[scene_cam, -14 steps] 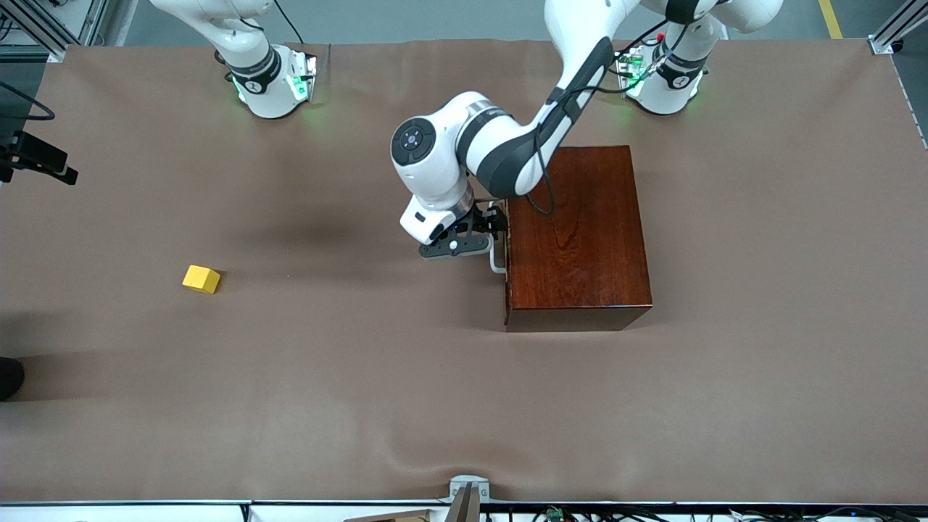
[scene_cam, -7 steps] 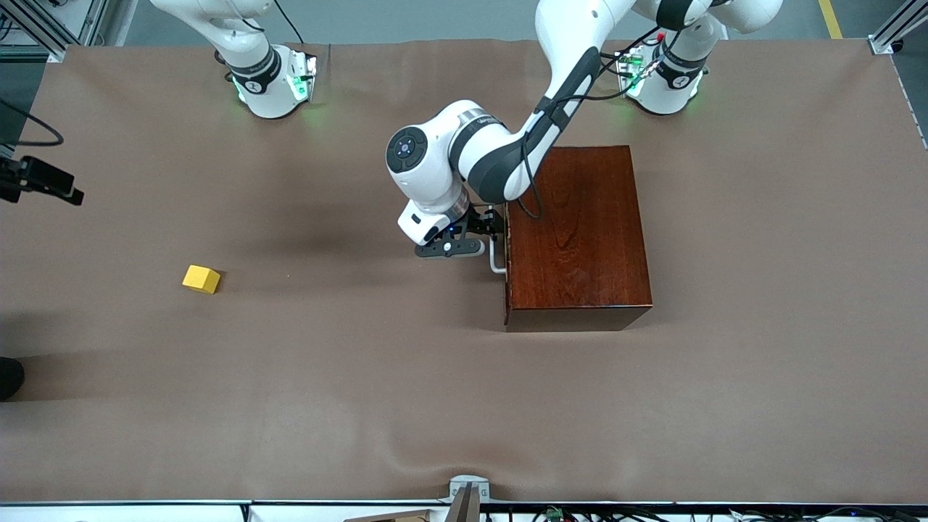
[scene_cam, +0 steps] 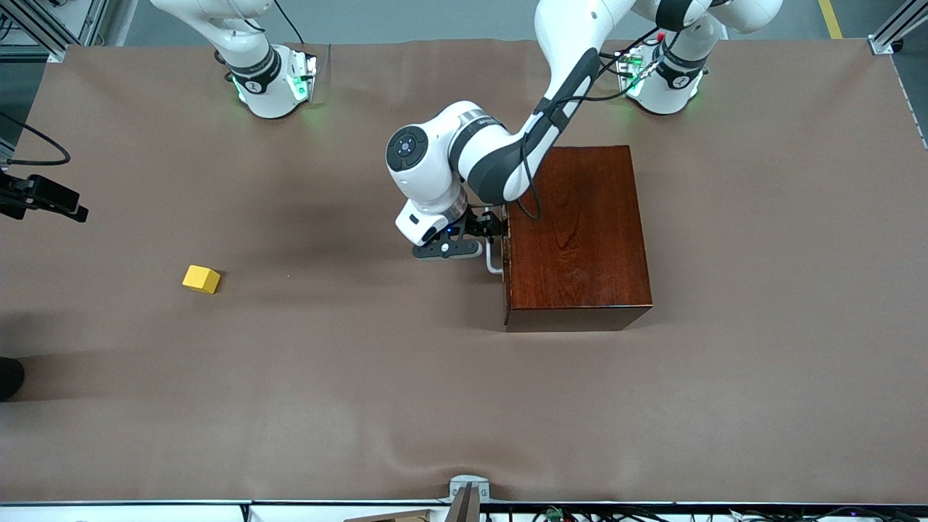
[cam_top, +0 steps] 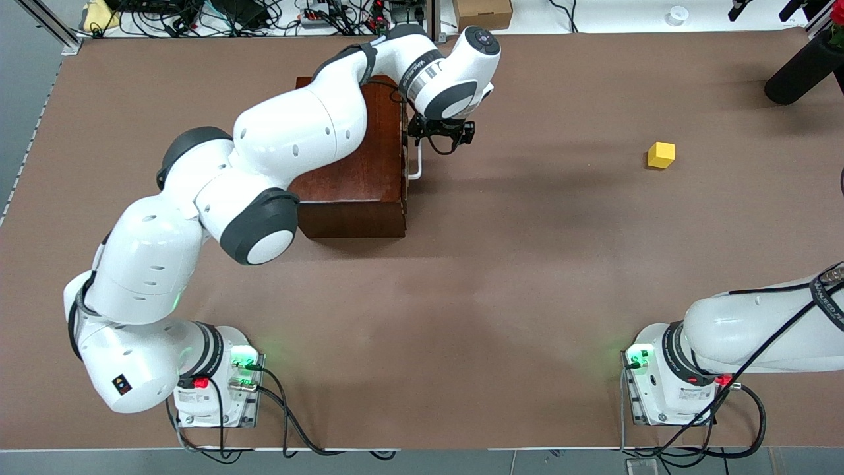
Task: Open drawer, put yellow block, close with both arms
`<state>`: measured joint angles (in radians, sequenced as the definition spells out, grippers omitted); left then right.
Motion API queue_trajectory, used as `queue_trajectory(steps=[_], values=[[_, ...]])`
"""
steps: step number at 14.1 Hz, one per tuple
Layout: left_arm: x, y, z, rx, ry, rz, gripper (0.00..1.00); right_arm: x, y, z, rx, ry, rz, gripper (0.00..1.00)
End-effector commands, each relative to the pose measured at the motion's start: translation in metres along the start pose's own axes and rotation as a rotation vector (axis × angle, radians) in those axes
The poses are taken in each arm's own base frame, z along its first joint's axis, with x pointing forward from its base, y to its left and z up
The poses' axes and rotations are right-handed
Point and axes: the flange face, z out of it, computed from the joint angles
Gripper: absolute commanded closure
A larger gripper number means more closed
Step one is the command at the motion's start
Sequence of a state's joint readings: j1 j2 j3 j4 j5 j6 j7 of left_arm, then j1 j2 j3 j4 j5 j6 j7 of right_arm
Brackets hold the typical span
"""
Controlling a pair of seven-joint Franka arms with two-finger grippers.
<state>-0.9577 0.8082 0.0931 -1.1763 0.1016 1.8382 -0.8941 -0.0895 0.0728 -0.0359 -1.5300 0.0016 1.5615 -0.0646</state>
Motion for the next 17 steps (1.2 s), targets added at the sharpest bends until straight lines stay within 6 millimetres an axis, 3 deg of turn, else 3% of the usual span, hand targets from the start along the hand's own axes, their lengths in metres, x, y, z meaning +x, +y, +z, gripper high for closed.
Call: queue_trajectory(steps=[1,5,7,17], values=[[-0.008,0.021,-0.003,-0.041,0.04,-0.02,0.0,0.003,-0.001,0.004,0.007,0.0,0.011,0.0],[-0.015,0.037,-0.003,-0.103,0.064,-0.074,0.0,0.015,0.006,0.032,0.009,-0.053,0.021,0.0],[-0.014,0.043,-0.002,-0.143,0.081,-0.119,0.0,0.026,0.007,0.056,0.004,-0.09,0.021,0.0],[-0.016,0.063,-0.005,-0.278,0.107,-0.229,0.0,0.045,-0.002,0.112,0.015,-0.176,0.008,0.0]])
